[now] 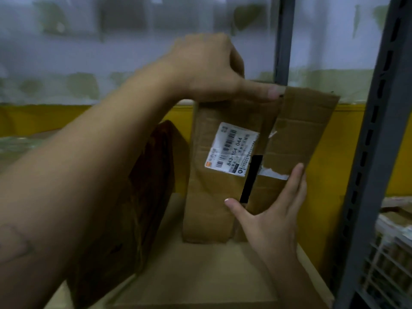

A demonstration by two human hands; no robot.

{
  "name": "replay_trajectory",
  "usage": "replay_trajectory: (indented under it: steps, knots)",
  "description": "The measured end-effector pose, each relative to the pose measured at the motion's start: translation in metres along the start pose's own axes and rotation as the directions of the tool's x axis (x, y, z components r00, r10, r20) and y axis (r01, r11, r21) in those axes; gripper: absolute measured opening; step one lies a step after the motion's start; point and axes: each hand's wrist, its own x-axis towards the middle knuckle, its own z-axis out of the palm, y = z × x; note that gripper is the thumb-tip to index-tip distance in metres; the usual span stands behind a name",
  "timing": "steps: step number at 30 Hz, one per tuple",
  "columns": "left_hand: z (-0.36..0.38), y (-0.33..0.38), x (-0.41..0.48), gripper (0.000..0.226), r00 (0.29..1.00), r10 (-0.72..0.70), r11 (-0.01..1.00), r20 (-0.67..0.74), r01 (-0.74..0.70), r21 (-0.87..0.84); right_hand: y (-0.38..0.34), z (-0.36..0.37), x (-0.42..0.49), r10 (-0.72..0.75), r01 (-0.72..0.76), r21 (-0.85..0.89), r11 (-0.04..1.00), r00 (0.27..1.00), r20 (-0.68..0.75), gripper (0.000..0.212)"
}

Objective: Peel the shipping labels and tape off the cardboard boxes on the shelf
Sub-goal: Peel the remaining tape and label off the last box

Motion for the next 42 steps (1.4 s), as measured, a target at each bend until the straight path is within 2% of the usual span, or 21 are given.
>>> replay_trajectory:
  steps: [2,4,9,13,17,20,26,31,38,42]
  knots:
    - [0.007,-0.007,-0.002,0.084,0.997,-0.005,0.987,0.083,0.018,-0.16,0.0,0.001,0.005,-0.004,0.004,-0.012,1.0,1.0,0.018,0.126]
    - [0.023,-0.011,-0.005,0.08,0.988,-0.078,0.968,0.136,0.108,-0.228,-0.001,0.002,0.008,-0.025,0.03,-0.088,0.996,0.998,0.064,0.119]
    - [0.029,-0.011,-0.008,0.069,0.982,-0.17,0.928,0.079,0.186,-0.322,0.0,0.003,0.017,-0.098,0.114,-0.172,0.979,0.99,0.1,0.087]
    - [0.022,-0.002,-0.008,0.071,0.975,-0.218,0.917,0.048,0.221,-0.332,0.0,0.0,0.022,-0.127,0.13,-0.136,0.982,0.991,0.031,0.079]
    - [0.017,0.006,-0.006,0.076,0.979,-0.167,0.95,0.115,0.191,-0.248,0.01,-0.002,0.018,-0.101,0.101,-0.074,0.992,0.995,0.006,0.082]
    - [0.021,0.006,-0.007,0.071,0.977,-0.153,0.927,0.149,0.194,-0.321,0.013,-0.001,0.012,-0.04,0.04,-0.013,0.999,0.999,-0.007,0.081]
    - [0.032,0.005,-0.001,0.067,0.991,-0.133,0.951,0.035,0.137,-0.278,0.01,-0.005,0.008,-0.055,0.055,0.038,0.998,0.998,-0.018,0.083]
    - [0.036,0.001,0.002,0.065,0.986,-0.165,0.952,-0.009,0.157,-0.262,-0.007,-0.016,0.011,-0.092,0.092,0.009,0.996,0.996,-0.011,0.087]
    - [0.029,0.002,-0.002,0.061,0.976,-0.203,0.895,0.076,0.216,-0.39,-0.074,-0.017,0.047,-0.216,0.227,0.04,0.973,0.96,-0.177,0.096]
    - [0.024,0.0,0.0,0.054,0.966,-0.225,0.856,0.127,0.259,-0.447,-0.094,-0.011,0.073,-0.226,0.22,-0.062,0.973,0.969,-0.103,0.103]
